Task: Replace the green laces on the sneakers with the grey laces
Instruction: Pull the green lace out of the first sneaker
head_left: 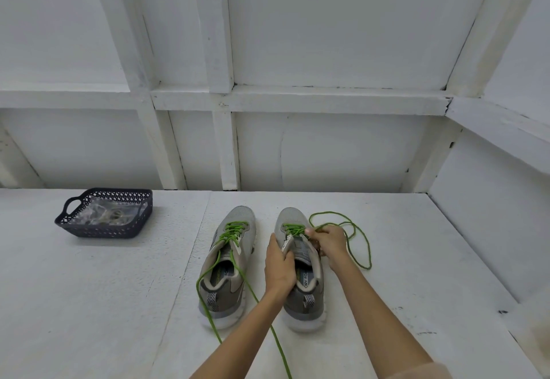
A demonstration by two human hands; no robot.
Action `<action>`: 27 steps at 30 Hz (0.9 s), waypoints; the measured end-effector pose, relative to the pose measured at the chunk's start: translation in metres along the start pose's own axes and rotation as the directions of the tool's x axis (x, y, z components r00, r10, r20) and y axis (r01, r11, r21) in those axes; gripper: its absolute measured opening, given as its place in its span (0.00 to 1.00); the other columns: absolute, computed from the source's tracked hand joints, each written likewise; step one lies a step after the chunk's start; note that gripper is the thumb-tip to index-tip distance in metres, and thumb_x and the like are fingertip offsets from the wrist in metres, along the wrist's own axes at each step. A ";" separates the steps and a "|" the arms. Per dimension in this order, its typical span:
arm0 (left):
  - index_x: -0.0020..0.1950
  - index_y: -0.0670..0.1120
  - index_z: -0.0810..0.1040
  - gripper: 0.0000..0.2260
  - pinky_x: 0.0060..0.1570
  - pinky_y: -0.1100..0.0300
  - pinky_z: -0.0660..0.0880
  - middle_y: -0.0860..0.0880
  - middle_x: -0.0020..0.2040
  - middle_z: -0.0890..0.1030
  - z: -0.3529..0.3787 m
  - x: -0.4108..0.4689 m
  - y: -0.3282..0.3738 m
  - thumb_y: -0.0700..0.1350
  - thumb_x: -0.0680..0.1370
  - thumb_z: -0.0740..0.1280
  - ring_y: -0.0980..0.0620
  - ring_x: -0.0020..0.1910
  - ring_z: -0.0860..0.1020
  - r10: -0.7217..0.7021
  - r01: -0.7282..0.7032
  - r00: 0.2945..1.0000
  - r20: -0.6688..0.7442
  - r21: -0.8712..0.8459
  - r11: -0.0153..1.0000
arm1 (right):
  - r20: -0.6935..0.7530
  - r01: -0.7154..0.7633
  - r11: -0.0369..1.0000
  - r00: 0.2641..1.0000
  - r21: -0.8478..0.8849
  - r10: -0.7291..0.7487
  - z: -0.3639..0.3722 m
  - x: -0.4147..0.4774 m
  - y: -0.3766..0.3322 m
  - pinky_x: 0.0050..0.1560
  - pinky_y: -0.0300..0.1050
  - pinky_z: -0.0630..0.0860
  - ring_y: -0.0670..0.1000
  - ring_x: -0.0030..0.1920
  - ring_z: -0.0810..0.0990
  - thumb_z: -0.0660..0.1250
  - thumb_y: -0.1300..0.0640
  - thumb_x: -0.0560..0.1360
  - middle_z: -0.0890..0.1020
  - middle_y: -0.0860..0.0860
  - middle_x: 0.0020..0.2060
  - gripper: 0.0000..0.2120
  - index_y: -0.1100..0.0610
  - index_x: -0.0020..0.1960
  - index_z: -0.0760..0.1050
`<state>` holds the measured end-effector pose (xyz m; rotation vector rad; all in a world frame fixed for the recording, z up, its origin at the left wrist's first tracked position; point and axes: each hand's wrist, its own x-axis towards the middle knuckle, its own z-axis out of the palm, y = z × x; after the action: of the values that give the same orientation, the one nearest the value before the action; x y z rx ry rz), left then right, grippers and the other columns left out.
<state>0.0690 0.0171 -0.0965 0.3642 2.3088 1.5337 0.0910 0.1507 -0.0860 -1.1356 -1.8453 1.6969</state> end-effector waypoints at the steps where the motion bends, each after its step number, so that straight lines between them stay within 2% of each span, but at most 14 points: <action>1: 0.79 0.43 0.53 0.27 0.71 0.55 0.60 0.45 0.77 0.61 -0.001 -0.001 0.001 0.41 0.82 0.59 0.46 0.75 0.62 -0.005 0.005 1.000 0.005 -0.002 1.000 | -0.089 0.001 0.999 0.996 0.051 0.004 0.001 0.003 -0.001 0.28 0.42 0.67 0.50 0.26 0.72 0.71 0.59 0.74 0.79 0.55 0.31 0.11 0.60 0.36 0.75; 3: 0.79 0.43 0.53 0.27 0.71 0.54 0.60 0.46 0.77 0.61 -0.001 -0.002 0.002 0.41 0.82 0.59 0.46 0.74 0.62 -0.004 0.004 1.000 0.007 -0.010 1.000 | -0.292 0.009 0.980 0.955 0.201 0.051 0.001 0.004 -0.005 0.30 0.45 0.72 0.50 0.26 0.74 0.66 0.57 0.78 0.81 0.52 0.34 0.08 0.60 0.42 0.76; 5: 0.78 0.43 0.57 0.25 0.71 0.54 0.62 0.47 0.75 0.63 -0.002 -0.001 0.002 0.42 0.81 0.59 0.47 0.73 0.64 0.011 -0.012 1.000 -0.003 -0.014 1.000 | -0.320 0.013 0.981 0.946 0.194 0.051 -0.002 0.002 -0.007 0.31 0.46 0.73 0.50 0.27 0.75 0.65 0.52 0.79 0.81 0.51 0.35 0.13 0.62 0.44 0.76; 7: 0.74 0.44 0.64 0.22 0.68 0.54 0.65 0.48 0.71 0.68 -0.003 0.002 -0.001 0.45 0.81 0.60 0.48 0.69 0.68 0.040 -0.040 0.999 -0.014 -0.019 0.999 | -0.172 -0.033 0.993 0.984 0.114 0.053 -0.004 -0.002 -0.005 0.30 0.44 0.70 0.50 0.28 0.74 0.69 0.47 0.76 0.81 0.52 0.35 0.17 0.61 0.41 0.75; 9: 0.66 0.46 0.74 0.16 0.63 0.53 0.68 0.47 0.64 0.73 -0.003 0.007 -0.001 0.50 0.81 0.60 0.48 0.63 0.71 0.065 -0.066 0.997 -0.043 -0.020 0.998 | 0.005 -0.066 0.998 0.998 0.021 0.066 -0.006 -0.007 -0.002 0.32 0.43 0.70 0.51 0.31 0.74 0.73 0.45 0.72 0.80 0.54 0.33 0.19 0.61 0.38 0.75; 10: 0.59 0.47 0.77 0.13 0.57 0.53 0.70 0.46 0.59 0.76 -0.003 0.011 0.000 0.52 0.81 0.59 0.49 0.58 0.73 0.076 -0.078 0.995 -0.061 -0.021 0.997 | 0.067 -0.052 0.999 0.996 -0.007 0.052 -0.005 -0.009 0.001 0.34 0.43 0.70 0.52 0.32 0.74 0.75 0.45 0.70 0.79 0.53 0.31 0.19 0.60 0.36 0.75; 12: 0.46 0.43 0.79 0.16 0.44 0.51 0.69 0.45 0.46 0.79 -0.008 0.018 0.005 0.50 0.81 0.57 0.48 0.46 0.74 0.067 -0.069 0.994 -0.092 -0.017 0.997 | 0.120 0.006 0.999 0.993 -0.035 -0.002 -0.004 -0.013 0.004 0.37 0.44 0.73 0.51 0.36 0.77 0.77 0.45 0.67 0.79 0.51 0.31 0.17 0.58 0.36 0.77; 13: 0.43 0.41 0.79 0.16 0.42 0.50 0.68 0.44 0.42 0.79 -0.012 0.023 0.009 0.49 0.82 0.57 0.47 0.43 0.74 0.060 -0.059 0.994 -0.096 0.015 0.998 | 0.128 0.025 0.999 0.992 -0.038 -0.020 -0.004 -0.015 0.005 0.39 0.43 0.75 0.50 0.38 0.78 0.77 0.45 0.67 0.80 0.50 0.33 0.17 0.57 0.38 0.78; 15: 0.48 0.42 0.80 0.12 0.44 0.53 0.72 0.45 0.45 0.81 -0.020 0.038 0.015 0.46 0.81 0.60 0.46 0.46 0.77 0.061 -0.053 0.997 -0.042 0.174 0.983 | 0.147 0.042 0.999 0.988 -0.034 -0.037 -0.005 -0.020 0.006 0.44 0.43 0.77 0.48 0.43 0.80 0.77 0.44 0.66 0.82 0.49 0.39 0.18 0.57 0.44 0.79; 17: 0.53 0.44 0.80 0.09 0.49 0.55 0.75 0.46 0.51 0.83 -0.026 0.052 0.021 0.47 0.80 0.64 0.45 0.51 0.79 0.065 -0.073 0.997 0.035 0.322 0.944 | 0.158 0.084 0.991 0.985 -0.101 -0.067 -0.005 -0.026 0.006 0.50 0.44 0.78 0.48 0.48 0.80 0.77 0.45 0.66 0.82 0.49 0.46 0.20 0.56 0.51 0.78; 18: 0.53 0.45 0.81 0.09 0.48 0.57 0.75 0.46 0.51 0.83 -0.028 0.058 0.024 0.48 0.79 0.65 0.46 0.51 0.80 0.072 -0.090 0.995 0.062 0.380 0.921 | 0.153 0.119 0.979 0.984 -0.164 -0.094 -0.004 -0.028 0.008 0.51 0.45 0.77 0.48 0.49 0.80 0.77 0.47 0.67 0.81 0.48 0.47 0.19 0.56 0.51 0.77; 22: 0.48 0.45 0.84 0.07 0.39 0.57 0.75 0.46 0.47 0.84 -0.028 0.069 0.035 0.47 0.77 0.68 0.46 0.46 0.81 0.200 -0.228 0.973 0.116 0.635 0.738 | 0.120 0.278 0.904 0.960 -0.325 -0.252 0.002 -0.039 0.020 0.44 0.44 0.74 0.48 0.47 0.77 0.73 0.52 0.68 0.79 0.47 0.46 0.11 0.50 0.47 0.75; 25: 0.45 0.43 0.82 0.08 0.36 0.56 0.72 0.44 0.47 0.83 -0.023 0.073 0.038 0.44 0.78 0.65 0.43 0.46 0.81 0.233 -0.277 0.958 0.168 0.759 0.590 | 0.096 0.311 0.888 0.950 -0.338 -0.296 0.004 -0.038 0.027 0.43 0.42 0.71 0.50 0.50 0.77 0.71 0.52 0.70 0.79 0.49 0.48 0.10 0.51 0.49 0.75; 27: 0.41 0.39 0.74 0.08 0.39 0.54 0.69 0.40 0.49 0.80 -0.018 0.076 0.040 0.40 0.78 0.60 0.39 0.49 0.79 0.232 -0.306 0.949 0.211 0.786 0.537 | 0.092 0.315 0.889 0.949 -0.334 -0.302 0.004 -0.037 0.028 0.42 0.40 0.70 0.49 0.48 0.77 0.71 0.52 0.71 0.79 0.50 0.48 0.09 0.52 0.50 0.75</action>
<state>-0.0063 0.0478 -0.0638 1.0341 2.8523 0.3778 0.1190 0.1179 -0.1050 -0.8701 -2.2708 1.2562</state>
